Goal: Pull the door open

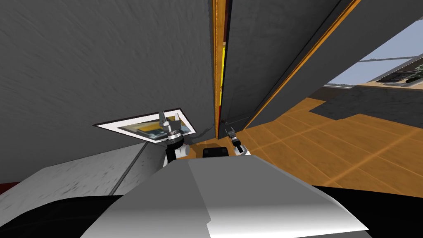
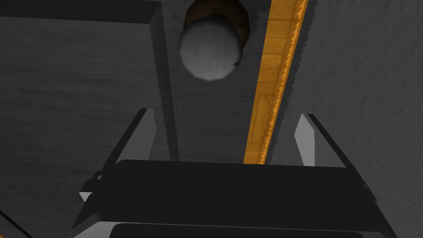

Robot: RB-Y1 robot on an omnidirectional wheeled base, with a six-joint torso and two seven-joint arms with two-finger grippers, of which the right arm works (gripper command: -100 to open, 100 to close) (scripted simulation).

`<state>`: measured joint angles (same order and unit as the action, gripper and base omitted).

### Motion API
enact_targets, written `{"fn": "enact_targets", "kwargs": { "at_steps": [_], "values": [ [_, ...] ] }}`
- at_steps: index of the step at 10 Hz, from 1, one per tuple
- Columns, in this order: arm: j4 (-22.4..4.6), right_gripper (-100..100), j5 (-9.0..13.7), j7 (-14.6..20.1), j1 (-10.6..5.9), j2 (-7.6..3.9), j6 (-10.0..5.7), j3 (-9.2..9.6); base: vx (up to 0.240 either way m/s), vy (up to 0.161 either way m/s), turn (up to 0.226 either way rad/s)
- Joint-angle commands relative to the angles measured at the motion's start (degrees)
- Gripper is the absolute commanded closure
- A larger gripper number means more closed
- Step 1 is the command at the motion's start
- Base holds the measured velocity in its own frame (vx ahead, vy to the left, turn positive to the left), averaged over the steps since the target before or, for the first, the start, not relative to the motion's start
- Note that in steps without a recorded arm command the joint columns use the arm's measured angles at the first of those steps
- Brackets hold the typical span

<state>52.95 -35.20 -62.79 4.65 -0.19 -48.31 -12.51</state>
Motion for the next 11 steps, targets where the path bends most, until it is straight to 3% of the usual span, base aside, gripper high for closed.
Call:
{"fn": "enact_targets", "kwargs": {
  "at_steps": [1,6,8,11],
  "values": [
    [0.0,-100,0.0,0.0,0.0,0.0,0.0,0.0,0.064,-0.013,0.002],
    [0.5,-100,3.79,-1.58,1.72,-3.33,-0.12,2.23,-0.111,0.053,0.236],
    [0.74,-100,5.36,-2.16,2.42,-3.48,-0.14,3.15,0.092,0.024,0.064],
    [0.9,-100,6.37,-2.54,2.87,-3.22,-0.15,3.74,0.186,-0.042,-0.09]
  ]
}}
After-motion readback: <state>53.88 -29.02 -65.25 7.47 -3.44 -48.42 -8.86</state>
